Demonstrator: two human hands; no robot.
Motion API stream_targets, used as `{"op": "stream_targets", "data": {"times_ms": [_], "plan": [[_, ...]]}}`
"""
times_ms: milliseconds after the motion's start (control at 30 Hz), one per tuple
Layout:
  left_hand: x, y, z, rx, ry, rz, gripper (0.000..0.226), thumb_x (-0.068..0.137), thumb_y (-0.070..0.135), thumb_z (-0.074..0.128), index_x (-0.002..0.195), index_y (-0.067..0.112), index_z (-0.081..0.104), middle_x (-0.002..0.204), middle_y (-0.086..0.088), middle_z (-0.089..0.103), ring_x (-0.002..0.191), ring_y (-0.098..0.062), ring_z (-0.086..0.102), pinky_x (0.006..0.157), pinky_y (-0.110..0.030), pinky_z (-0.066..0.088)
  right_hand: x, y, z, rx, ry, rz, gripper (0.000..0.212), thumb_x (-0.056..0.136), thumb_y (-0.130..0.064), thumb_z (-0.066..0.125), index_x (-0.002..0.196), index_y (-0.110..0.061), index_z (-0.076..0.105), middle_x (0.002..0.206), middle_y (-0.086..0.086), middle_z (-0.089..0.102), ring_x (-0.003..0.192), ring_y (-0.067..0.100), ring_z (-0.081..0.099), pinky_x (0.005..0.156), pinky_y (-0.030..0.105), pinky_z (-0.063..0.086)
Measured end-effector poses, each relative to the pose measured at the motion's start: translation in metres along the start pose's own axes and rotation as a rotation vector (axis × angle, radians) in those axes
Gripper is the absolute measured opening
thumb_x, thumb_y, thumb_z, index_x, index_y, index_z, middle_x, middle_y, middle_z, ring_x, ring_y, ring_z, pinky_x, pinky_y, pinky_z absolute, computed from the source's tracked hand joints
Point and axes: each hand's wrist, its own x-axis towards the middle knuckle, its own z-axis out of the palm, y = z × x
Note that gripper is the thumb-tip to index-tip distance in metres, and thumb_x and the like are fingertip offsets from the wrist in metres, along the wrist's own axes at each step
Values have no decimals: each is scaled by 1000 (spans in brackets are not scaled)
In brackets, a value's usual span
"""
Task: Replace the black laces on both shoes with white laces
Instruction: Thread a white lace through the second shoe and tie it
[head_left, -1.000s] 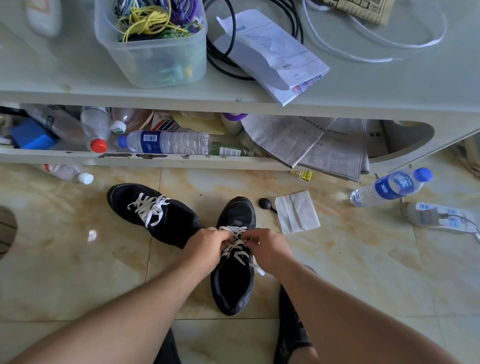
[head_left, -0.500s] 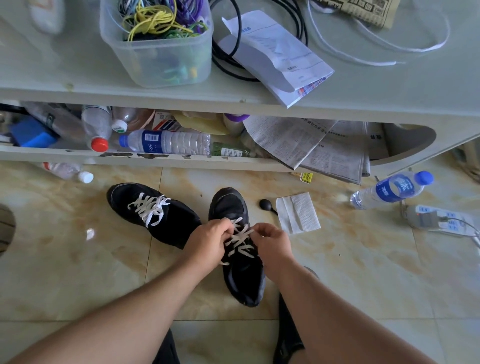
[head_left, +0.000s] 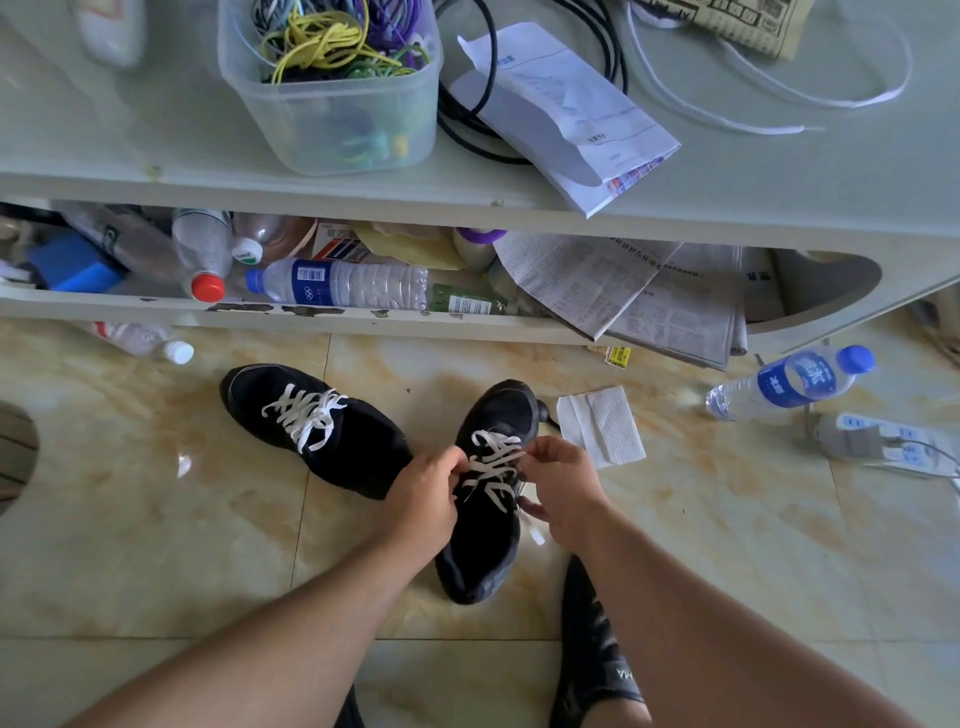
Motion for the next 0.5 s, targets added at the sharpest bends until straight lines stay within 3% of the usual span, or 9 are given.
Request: {"op": "stream_targets", "data": {"times_ms": [100, 167, 233, 333, 500], "plan": [[-1, 0, 0, -57, 3, -100, 39, 98, 2, 54, 124, 31, 60, 93, 13, 65, 90, -18, 66, 69, -30, 43, 0, 3, -2, -73, 5, -34, 16, 97, -3, 61, 88, -15, 64, 85, 2, 68, 81, 17, 64, 67, 39, 65], [2, 3, -3, -58, -10, -121, 37, 105, 14, 51, 132, 36, 60, 86, 12, 65, 86, -21, 67, 66, -29, 40, 1, 4, -1, -161, -5, -74, 17, 99, -5, 57, 89, -18, 63, 86, 2, 64, 81, 19, 61, 72, 51, 65], [5, 6, -7, 5, -23, -63, 37, 107, 21, 49, 137, 41, 60, 95, 10, 72, 90, -21, 69, 67, -31, 43, 1, 1, 1, -310, -25, -138, 26, 98, -7, 50, 87, -28, 61, 87, 3, 61, 80, 24, 59, 74, 63, 61], [7, 8, -10, 92, -60, 22, 34, 107, 29, 51, 133, 46, 65, 106, 11, 73, 92, -17, 70, 68, -29, 49, -2, -6, 5, -525, -51, -196, 31, 99, -11, 47, 87, -36, 61, 94, 5, 66, 80, 32, 65, 68, 60, 61], [6, 6, -8, 120, -32, 59, 25, 104, 31, 57, 119, 42, 74, 103, 12, 75, 87, -13, 71, 63, -26, 49, -5, -8, 7, -558, -62, -209, 31, 100, -9, 49, 86, -34, 62, 94, 3, 67, 71, 24, 58, 66, 57, 61]]}}
